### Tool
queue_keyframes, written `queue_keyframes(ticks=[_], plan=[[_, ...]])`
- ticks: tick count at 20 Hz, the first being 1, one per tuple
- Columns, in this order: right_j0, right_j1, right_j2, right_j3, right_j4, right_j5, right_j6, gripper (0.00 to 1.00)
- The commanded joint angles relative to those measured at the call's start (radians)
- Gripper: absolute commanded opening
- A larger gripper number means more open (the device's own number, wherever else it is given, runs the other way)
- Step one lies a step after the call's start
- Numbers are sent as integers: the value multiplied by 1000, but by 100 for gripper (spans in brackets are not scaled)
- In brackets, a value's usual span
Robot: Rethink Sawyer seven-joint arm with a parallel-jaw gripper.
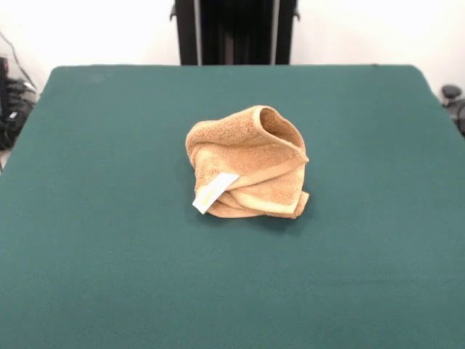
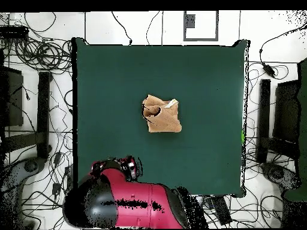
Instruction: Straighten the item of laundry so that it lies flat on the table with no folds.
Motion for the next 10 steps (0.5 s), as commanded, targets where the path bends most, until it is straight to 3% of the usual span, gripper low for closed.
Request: queue_keyframes(ticks=[1, 10], plan=[[-17, 185, 44, -136, 9, 109, 199, 100], [-58, 285, 76, -175, 33, 69, 158, 100]])
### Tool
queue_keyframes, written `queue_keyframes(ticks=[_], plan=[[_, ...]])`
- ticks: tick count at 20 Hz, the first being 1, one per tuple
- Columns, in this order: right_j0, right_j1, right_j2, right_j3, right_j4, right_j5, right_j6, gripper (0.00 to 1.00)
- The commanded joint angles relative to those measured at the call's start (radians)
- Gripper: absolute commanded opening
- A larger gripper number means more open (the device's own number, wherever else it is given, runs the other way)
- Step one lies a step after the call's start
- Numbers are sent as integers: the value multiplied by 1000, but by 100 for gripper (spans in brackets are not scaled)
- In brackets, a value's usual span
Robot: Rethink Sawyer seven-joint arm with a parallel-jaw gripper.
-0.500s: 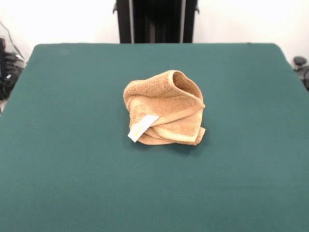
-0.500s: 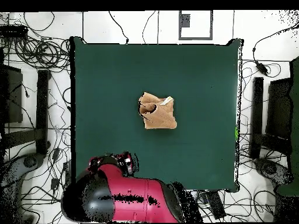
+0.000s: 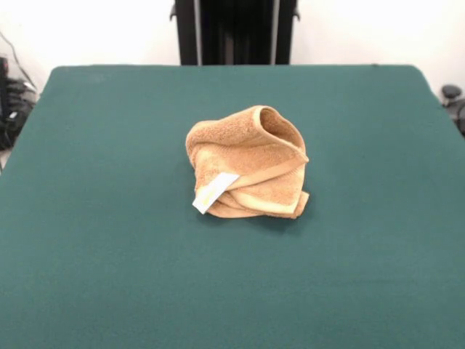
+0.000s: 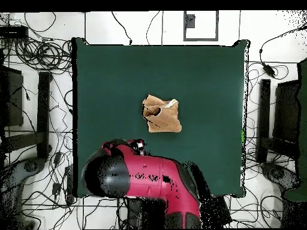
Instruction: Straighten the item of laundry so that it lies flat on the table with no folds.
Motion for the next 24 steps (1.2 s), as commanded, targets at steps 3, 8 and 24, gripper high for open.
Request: queue_keyframes(ticks=[3, 8, 24], plan=[[-25, 167, 80, -20, 36, 17, 155, 100], [-34, 194, 89, 6, 27, -48, 142, 100], [-117, 493, 137, -137, 7, -304, 127, 100]])
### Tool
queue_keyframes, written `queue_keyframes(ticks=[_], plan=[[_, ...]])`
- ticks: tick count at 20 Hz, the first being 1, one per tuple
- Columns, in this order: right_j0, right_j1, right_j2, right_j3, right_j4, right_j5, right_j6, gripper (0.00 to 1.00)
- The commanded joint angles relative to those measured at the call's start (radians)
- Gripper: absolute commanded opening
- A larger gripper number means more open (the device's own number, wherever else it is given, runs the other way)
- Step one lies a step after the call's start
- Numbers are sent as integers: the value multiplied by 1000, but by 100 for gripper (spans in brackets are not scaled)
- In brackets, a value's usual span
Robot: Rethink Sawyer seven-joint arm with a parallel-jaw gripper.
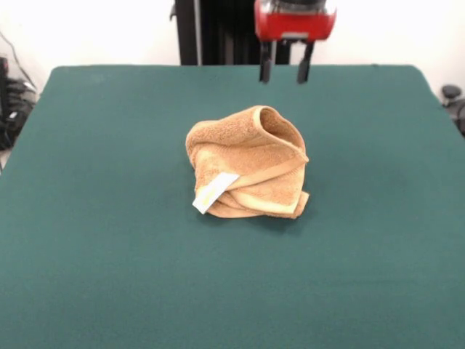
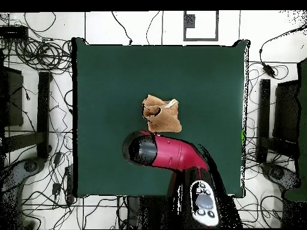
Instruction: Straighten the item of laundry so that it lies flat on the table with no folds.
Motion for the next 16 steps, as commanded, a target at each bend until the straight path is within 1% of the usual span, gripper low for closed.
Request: queue_keyframes(ticks=[1, 5, 12, 16], plan=[[-1, 160, 117, -90, 3, -130, 134, 100], [13, 185, 105, -106, 4, -194, 156, 100], [14, 198, 107, -80, 37, -296, 212, 100], [15, 198, 103, -68, 47, -307, 220, 100]])
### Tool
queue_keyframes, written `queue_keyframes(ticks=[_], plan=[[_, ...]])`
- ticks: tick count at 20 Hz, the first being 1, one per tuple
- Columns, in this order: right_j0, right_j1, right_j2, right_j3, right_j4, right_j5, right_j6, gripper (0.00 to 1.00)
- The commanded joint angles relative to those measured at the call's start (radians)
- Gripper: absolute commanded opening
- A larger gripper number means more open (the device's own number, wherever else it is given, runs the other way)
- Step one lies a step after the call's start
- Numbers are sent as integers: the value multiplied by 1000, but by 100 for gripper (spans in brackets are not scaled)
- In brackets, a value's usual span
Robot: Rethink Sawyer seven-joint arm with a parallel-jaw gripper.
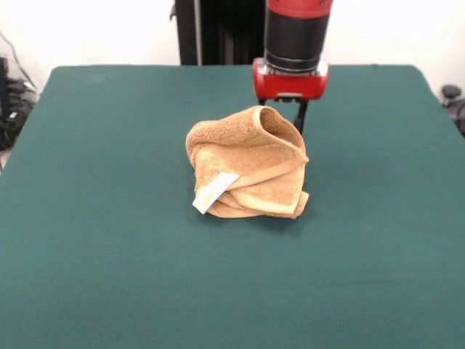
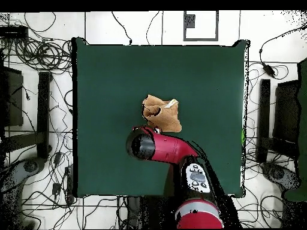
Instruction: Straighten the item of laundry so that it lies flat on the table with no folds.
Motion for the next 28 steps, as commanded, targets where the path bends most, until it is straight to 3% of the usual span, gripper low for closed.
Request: queue_keyframes(ticks=[1, 6, 13, 18, 22, 28], plan=[[11, 23, 98, -19, 46, -74, 216, 100], [7, -41, 110, 25, 61, -29, 219, 100], [-1, -247, 133, 115, 100, 184, 195, 100], [14, -340, 114, 127, 124, 301, 180, 100], [22, -360, 100, 117, 129, 337, 169, 100], [17, -326, 96, 130, 138, 265, 183, 100]])
